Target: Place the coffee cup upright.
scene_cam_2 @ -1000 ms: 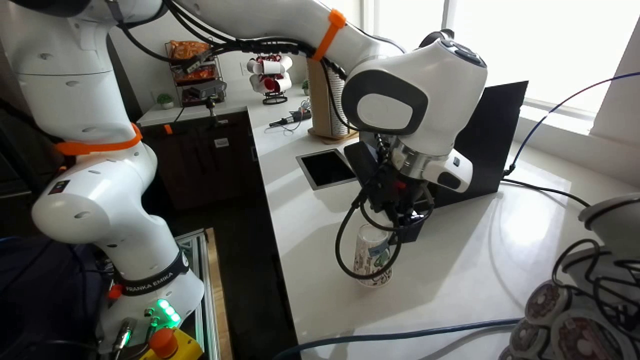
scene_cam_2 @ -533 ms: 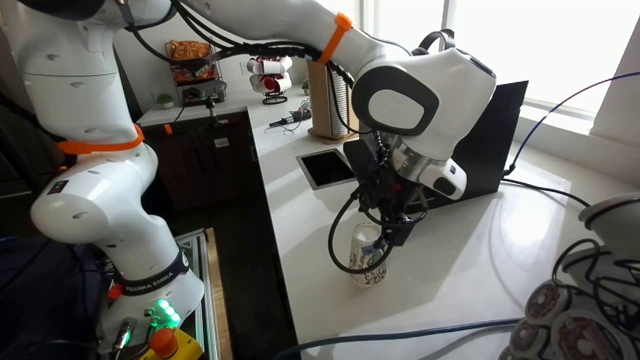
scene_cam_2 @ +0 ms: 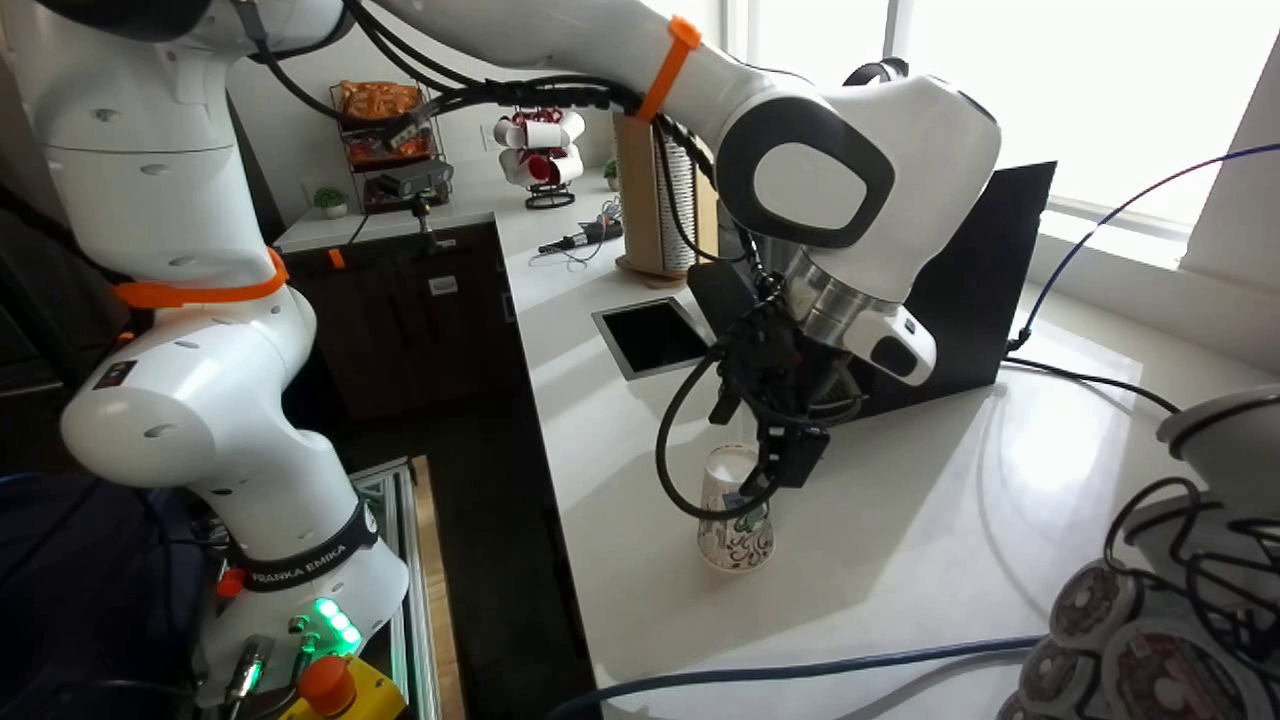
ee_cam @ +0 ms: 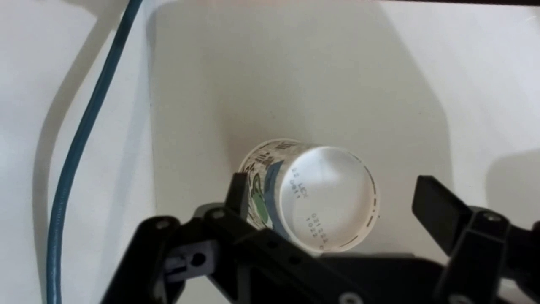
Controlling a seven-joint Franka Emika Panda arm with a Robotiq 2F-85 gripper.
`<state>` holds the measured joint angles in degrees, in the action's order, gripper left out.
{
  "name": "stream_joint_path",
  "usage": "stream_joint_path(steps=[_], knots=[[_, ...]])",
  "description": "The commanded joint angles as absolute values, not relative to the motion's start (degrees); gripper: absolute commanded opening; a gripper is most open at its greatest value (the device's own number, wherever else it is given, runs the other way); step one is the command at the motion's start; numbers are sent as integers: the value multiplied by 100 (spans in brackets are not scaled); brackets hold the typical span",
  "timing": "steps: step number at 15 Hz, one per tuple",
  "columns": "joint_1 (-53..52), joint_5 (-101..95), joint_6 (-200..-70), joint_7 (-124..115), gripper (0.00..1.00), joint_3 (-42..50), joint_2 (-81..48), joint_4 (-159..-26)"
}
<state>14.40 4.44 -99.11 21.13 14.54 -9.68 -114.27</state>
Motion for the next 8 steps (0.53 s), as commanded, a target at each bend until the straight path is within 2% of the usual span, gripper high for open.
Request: stream_joint_path(steps=[1, 8], knots=[[1451, 293, -9815, 1906, 100, 1336, -1119, -11322], [1486, 157, -9821, 1615, 98, 1297, -1322, -11288]])
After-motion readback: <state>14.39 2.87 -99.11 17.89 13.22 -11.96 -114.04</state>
